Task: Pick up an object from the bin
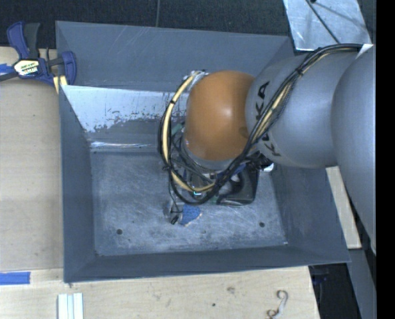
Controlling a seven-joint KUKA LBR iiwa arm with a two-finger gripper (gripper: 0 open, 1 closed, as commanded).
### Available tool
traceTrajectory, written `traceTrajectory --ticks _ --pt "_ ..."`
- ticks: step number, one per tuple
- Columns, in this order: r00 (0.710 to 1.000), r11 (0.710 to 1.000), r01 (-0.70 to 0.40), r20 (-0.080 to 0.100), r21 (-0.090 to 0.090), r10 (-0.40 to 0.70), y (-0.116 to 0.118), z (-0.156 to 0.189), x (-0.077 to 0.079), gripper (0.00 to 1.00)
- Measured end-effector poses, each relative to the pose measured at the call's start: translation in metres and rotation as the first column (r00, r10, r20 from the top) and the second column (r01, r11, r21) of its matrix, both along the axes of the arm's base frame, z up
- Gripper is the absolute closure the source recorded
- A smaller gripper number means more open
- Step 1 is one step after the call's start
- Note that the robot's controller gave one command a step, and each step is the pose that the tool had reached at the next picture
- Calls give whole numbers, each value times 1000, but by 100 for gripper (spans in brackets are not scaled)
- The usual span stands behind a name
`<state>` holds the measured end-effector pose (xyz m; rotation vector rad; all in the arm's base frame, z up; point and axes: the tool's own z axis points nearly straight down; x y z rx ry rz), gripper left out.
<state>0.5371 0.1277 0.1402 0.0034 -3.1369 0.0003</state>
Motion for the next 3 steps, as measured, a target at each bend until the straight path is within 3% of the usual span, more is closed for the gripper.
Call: traceTrajectory --ticks 1,2,3 --pt "996 996 -87 0 2 87 -56 -73 -2 0" --pt "996 996 -89 7 1 89 -54 -68 0 100" --pt "998 998 -63 16 1 63 -55 22 -1 100"
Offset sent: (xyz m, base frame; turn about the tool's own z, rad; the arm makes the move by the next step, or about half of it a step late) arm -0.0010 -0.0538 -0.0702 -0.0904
